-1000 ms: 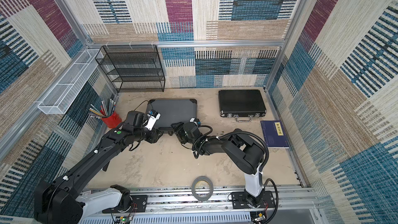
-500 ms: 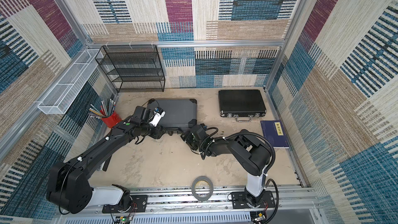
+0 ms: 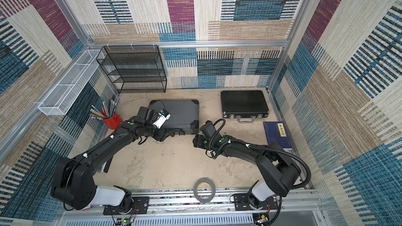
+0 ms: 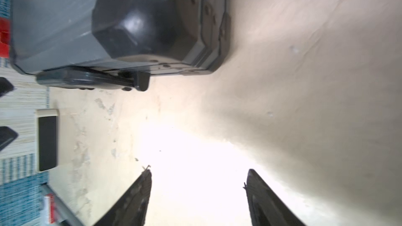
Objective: Open the poker set cases
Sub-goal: Pick up the poker set case from the center of the board.
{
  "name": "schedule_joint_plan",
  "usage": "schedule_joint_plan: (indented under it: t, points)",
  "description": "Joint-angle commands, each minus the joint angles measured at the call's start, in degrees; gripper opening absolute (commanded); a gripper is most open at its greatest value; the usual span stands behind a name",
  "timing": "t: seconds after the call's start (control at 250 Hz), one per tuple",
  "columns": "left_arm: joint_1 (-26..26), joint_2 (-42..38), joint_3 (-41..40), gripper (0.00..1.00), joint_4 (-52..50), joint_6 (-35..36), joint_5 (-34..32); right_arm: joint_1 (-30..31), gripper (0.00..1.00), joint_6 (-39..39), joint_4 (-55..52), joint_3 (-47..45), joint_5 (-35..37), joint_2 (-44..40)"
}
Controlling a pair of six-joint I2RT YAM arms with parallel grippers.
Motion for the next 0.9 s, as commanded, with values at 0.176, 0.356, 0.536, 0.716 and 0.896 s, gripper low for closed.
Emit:
schedule_joint_plan:
  t: [0.176, 0.356, 0.536, 0.716, 0.896]
  points:
    - [-0.05, -0.5, -1.58, 0.72, 2.06, 9.55, 0.32, 0.3, 0.71, -21.78, 13.67, -7.48, -3.33, -6.55]
    - [-0.01, -0.81, -2.55, 0.72, 3.36, 10.32, 0.8, 0.26, 0.71, -38.74, 24.86, -12.89, 0.26, -11.37]
    - [-0.01, -0.27, -3.19, 0.72, 4.85, 11.21, 1.54, 0.28, 0.71, -49.02, 36.97, -18.37, -2.09, -13.33]
    - [-0.03, 1.77, -2.66, 0.71, 4.82, 13.81, 0.61, 0.26, 0.69, -49.49, 40.24, -19.69, -0.97, -11.78]
    - [-0.36, 3.61, -2.65, 0.69, 5.2, 16.15, -3.78, 0.24, 0.69, -45.24, 43.68, -21.69, -3.86, -12.15]
